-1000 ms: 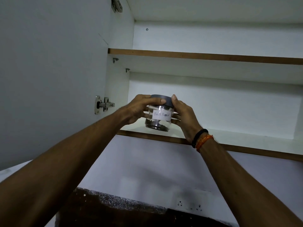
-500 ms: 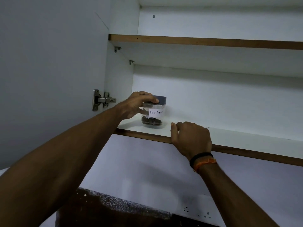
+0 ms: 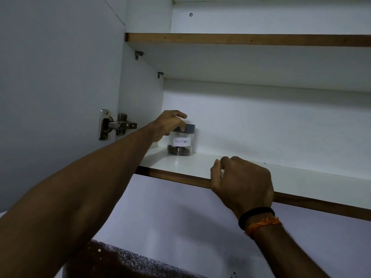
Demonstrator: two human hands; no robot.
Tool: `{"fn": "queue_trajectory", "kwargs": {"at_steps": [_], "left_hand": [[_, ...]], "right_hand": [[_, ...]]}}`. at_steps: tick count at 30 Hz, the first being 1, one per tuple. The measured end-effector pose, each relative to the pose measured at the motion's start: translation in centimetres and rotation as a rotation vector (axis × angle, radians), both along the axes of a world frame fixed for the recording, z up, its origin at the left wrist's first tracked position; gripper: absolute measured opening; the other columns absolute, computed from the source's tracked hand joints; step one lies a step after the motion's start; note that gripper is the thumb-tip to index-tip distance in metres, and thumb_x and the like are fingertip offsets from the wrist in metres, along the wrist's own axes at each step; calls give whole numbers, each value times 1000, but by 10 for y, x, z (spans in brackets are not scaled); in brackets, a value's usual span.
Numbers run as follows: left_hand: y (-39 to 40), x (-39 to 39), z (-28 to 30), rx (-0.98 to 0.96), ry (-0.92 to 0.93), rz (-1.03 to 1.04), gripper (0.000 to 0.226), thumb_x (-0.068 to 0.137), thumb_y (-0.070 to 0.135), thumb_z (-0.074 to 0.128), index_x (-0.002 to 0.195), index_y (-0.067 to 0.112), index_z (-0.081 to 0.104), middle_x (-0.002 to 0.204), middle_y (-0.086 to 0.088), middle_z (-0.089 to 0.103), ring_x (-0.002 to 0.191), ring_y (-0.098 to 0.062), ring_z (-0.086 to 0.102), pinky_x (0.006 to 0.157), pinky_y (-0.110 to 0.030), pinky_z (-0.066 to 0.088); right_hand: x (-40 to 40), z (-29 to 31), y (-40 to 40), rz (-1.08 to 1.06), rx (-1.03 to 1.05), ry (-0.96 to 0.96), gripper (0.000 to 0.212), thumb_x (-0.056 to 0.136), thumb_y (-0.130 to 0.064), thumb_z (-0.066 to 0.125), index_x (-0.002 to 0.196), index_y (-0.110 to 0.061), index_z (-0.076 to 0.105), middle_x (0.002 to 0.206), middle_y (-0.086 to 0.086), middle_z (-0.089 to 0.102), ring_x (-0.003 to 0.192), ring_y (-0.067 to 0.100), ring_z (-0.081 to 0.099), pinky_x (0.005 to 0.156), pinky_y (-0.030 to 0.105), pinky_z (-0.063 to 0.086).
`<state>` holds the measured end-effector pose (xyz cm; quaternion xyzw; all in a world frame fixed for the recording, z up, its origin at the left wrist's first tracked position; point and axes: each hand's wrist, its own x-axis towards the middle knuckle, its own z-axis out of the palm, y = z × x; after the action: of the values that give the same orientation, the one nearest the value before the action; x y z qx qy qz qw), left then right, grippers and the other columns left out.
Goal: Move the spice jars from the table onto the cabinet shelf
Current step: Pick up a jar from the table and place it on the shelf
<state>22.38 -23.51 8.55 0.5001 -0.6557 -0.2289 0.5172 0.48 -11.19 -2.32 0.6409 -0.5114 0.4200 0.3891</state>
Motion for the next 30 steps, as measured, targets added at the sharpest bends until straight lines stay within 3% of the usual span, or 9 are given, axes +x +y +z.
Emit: {"fn": "queue_trajectory", "kwargs": {"at_steps": [3, 6, 12, 21, 26, 30], "left_hand": [[-4, 0, 9, -18, -121, 41, 26, 82, 15, 70, 108, 10, 73, 102, -1, 69, 99, -23, 60, 78, -33, 49], [-9, 0, 14, -18, -199, 90, 42, 80, 35, 80, 103, 1, 73, 105, -12, 71, 99, -27, 63, 85, -38, 52], [-15, -8, 20, -24, -388, 172, 49, 87, 42, 73, 104, -4, 74, 114, -19, 69, 112, -33, 63, 103, -48, 50], [-23, 2, 21, -5, -251, 123, 42, 79, 30, 83, 103, -5, 75, 113, -22, 71, 107, -33, 65, 100, -43, 51], [-25, 0, 20, -8, -222, 144, 38, 77, 30, 85, 101, 1, 78, 109, -16, 73, 110, -31, 66, 103, -45, 52], [-19, -1, 17, -40, -220, 180, 49, 78, 31, 85, 118, 7, 71, 128, -11, 65, 119, -28, 60, 100, -36, 52]], "right_hand": [[0, -1, 0, 20, -8, -9, 38, 88, -38, 47, 59, -19, 63, 52, -1, 59, 43, 19, 50, 49, 24, 44], [0, -1, -1, 26, -18, -4, 38, 88, -36, 47, 57, -18, 62, 51, 0, 58, 41, 19, 49, 48, 26, 46], [-1, -3, -5, 42, -59, 14, 37, 87, -33, 51, 54, -18, 59, 48, 0, 54, 39, 18, 46, 47, 26, 47], [-2, -3, -5, 26, -92, 40, 36, 84, -30, 57, 51, -18, 53, 44, -1, 48, 37, 17, 37, 46, 22, 32], [-1, -2, -3, 11, -64, 43, 36, 85, -30, 55, 51, -18, 51, 45, 0, 48, 40, 17, 34, 47, 22, 28], [0, 0, -2, 9, -8, 33, 35, 85, -32, 52, 53, -18, 53, 47, -1, 50, 40, 18, 39, 46, 22, 35]]}}
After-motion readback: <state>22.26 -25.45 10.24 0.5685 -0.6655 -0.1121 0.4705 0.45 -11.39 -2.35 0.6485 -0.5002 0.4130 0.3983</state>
